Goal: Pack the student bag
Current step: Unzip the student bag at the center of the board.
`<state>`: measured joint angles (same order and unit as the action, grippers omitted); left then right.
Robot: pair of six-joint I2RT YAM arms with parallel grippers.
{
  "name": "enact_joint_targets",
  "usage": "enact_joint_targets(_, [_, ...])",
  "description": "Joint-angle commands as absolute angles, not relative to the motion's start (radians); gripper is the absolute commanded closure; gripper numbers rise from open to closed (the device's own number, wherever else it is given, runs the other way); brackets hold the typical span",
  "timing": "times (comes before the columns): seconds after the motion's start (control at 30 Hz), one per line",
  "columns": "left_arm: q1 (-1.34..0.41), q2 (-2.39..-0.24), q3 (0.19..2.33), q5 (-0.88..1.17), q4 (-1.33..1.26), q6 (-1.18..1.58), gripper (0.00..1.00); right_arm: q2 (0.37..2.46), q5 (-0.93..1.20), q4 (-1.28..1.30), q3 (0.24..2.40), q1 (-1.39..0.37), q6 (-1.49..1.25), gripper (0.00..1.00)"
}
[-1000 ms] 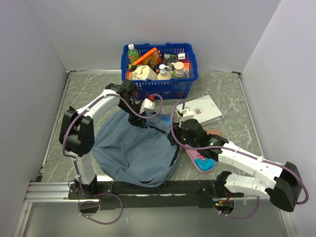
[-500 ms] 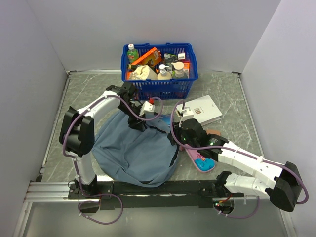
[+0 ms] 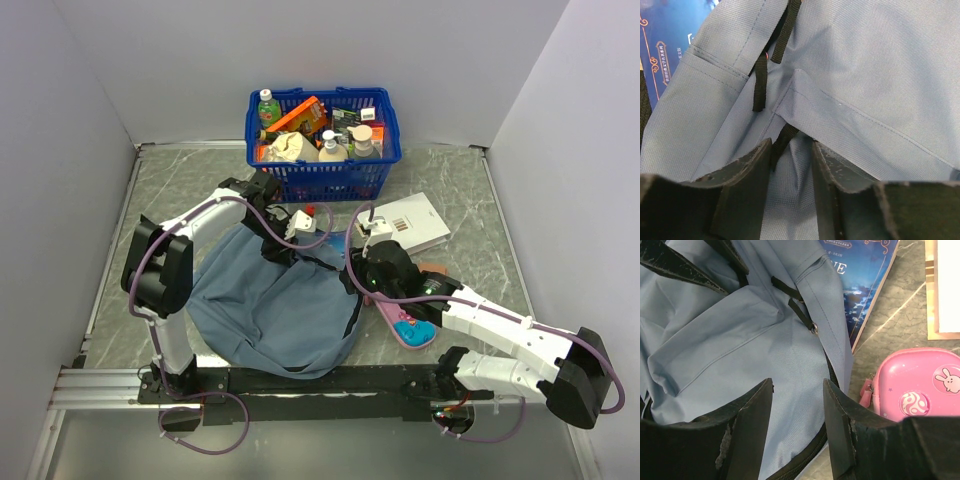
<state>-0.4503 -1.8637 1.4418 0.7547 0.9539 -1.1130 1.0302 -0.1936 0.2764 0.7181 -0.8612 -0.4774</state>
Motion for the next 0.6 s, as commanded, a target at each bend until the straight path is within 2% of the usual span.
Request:
enact_joint_targets(0.0, [-0.46,-1.851,1.474,0.799,0.928,-1.109,0.63,1.031,-0.196,0.25,0.756,-0.864,-0.477,0.48])
enact_joint_targets(0.13, [-0.46,-1.856,1.476,0.802,0.92,-1.103,0.73,1.034,-0.192,0.253,0.758,-0.864,-0.476,0.49])
enact_joint_targets(0.2, [-0.462,-1.858,1.474,0.807,0.917,-1.097,0.86,1.035,-0.192,0.253,0.758,-0.865,-0.474,0.49])
enact_joint_targets(0.3, [-0.465,-1.859,1.476,0.807,0.917,-1.097,0.94,1.031,-0.189,0.255,0.755,-0.865,-0.471,0.49])
enact_joint_targets(0.43, [-0.466,-1.85,1.486,0.81,0.899,-1.072,0.95,1.031,-0.186,0.253,0.752,-0.864,-0.472,0.5])
enact_joint_targets(0.57, [-0.468,-1.836,1.502,0.834,0.873,-1.035,0.89,1.034,-0.184,0.249,0.742,-0.865,-0.474,0.5])
